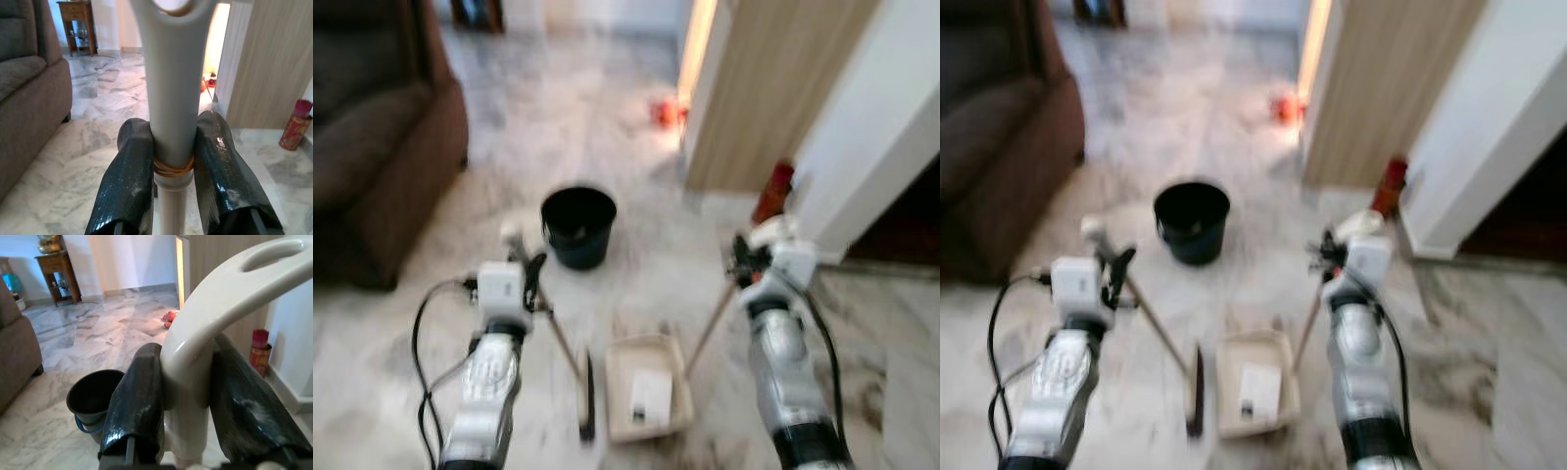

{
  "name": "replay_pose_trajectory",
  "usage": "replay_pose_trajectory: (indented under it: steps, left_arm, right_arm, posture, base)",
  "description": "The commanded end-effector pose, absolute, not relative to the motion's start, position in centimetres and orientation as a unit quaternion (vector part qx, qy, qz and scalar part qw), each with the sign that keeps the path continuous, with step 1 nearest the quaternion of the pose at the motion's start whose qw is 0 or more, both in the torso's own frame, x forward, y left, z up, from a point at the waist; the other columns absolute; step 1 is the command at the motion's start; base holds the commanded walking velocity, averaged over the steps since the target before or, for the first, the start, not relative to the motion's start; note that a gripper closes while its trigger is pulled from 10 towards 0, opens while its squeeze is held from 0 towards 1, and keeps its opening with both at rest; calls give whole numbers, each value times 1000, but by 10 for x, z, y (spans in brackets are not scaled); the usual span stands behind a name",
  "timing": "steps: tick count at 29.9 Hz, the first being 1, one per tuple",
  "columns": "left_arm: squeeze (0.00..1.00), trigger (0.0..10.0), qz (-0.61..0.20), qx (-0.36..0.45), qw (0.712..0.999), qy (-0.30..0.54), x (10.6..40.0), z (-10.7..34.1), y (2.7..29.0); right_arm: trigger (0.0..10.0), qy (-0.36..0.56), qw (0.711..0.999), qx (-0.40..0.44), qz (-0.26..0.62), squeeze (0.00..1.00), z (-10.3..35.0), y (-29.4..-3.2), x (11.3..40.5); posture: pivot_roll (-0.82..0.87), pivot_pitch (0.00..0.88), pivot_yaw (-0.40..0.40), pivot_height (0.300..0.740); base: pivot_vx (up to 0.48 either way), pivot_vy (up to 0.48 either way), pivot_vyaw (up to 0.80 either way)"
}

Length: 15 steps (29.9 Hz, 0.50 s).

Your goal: Sweep floor

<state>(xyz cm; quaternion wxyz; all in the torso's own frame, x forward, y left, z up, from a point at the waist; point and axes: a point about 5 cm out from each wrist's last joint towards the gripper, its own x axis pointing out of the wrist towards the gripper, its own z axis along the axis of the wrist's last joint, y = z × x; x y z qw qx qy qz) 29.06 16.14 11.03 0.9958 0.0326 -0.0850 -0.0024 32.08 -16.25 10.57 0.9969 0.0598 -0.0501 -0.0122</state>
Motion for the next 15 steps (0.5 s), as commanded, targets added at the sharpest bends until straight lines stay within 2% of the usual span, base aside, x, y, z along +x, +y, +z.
replay_pose_trajectory:
  steps: [1, 15]
  left_arm:
    - [0, 10000, -3, 35, 994, -106, 292, 119, 159]
    - [0, 10000, -1, 36, 993, -109, 293, 121, 161]
  right_arm:
    - [10000, -66, 995, 72, -20, 0, 112, -167, 322]
    - [10000, -62, 995, 76, -16, 0, 111, -163, 322]
  posture:
    - [2, 81, -36, 740]
    - [11, 97, -36, 740]
  base:
    - [356, 0, 0]
    - [355, 0, 0]
